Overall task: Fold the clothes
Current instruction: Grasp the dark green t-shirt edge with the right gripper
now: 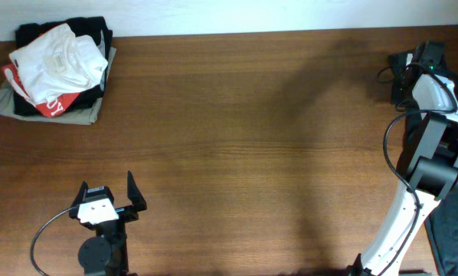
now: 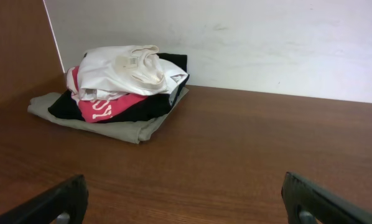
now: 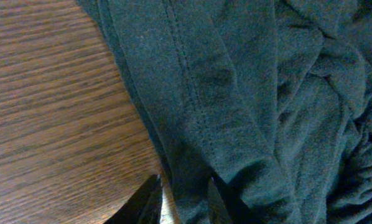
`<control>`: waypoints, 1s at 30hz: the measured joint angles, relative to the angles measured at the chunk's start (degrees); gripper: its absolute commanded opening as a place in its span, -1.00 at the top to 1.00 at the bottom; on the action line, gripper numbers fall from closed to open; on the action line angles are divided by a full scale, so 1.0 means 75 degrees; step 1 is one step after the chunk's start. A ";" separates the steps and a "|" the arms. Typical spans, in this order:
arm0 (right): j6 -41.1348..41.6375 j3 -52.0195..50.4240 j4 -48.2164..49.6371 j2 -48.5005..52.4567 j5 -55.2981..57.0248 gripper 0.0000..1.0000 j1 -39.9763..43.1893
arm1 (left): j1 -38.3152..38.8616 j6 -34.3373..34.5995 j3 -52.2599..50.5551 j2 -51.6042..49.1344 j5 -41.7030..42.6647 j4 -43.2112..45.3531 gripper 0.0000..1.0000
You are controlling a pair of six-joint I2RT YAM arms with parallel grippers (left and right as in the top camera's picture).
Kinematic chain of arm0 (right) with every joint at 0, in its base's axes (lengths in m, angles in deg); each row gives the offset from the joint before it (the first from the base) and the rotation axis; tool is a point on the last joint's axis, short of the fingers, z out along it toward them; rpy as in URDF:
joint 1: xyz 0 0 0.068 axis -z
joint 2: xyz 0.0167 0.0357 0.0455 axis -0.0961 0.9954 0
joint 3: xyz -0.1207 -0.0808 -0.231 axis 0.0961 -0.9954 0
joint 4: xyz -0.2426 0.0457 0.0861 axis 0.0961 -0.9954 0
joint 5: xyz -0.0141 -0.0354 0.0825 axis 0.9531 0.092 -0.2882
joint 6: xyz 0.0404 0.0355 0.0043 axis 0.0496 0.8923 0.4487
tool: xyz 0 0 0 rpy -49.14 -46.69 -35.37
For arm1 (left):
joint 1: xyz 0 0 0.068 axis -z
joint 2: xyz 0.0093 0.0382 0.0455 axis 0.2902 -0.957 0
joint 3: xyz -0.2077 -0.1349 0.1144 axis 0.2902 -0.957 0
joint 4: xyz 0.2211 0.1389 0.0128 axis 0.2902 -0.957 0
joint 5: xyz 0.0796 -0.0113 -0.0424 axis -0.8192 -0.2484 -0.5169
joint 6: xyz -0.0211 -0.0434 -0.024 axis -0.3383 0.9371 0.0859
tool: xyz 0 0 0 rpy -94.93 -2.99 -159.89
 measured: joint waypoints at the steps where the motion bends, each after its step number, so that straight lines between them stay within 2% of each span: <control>1: -0.0003 0.0000 -0.0003 0.0000 0.0000 0.43 0.0000 | 0.0000 0.0000 0.0000 0.0000 0.0000 0.0000 -0.98; 5: -0.0023 0.0012 -0.0061 0.0000 0.0003 0.53 0.0000 | 0.0000 0.0000 0.0000 0.0000 0.0000 0.0000 -0.98; 18: 0.0003 0.0012 -0.0216 0.0003 -0.0230 0.53 0.0259 | 0.0000 0.0000 0.0000 0.0000 0.0000 0.0000 -0.98; 19: 0.0000 0.0017 -0.0224 0.0003 -0.0286 0.55 0.0280 | 0.0000 0.0000 0.0000 0.0000 0.0000 0.0000 -0.98; 22: 0.0015 0.0026 -0.0227 0.0003 -0.0420 0.92 0.0303 | 0.0000 -0.0003 0.0000 0.0000 0.0000 0.0000 -0.98; 30: 0.0064 0.0038 -0.0283 0.0003 -0.0437 0.93 0.0303 | 0.0000 0.0000 0.0000 0.0000 0.0000 0.0000 -0.98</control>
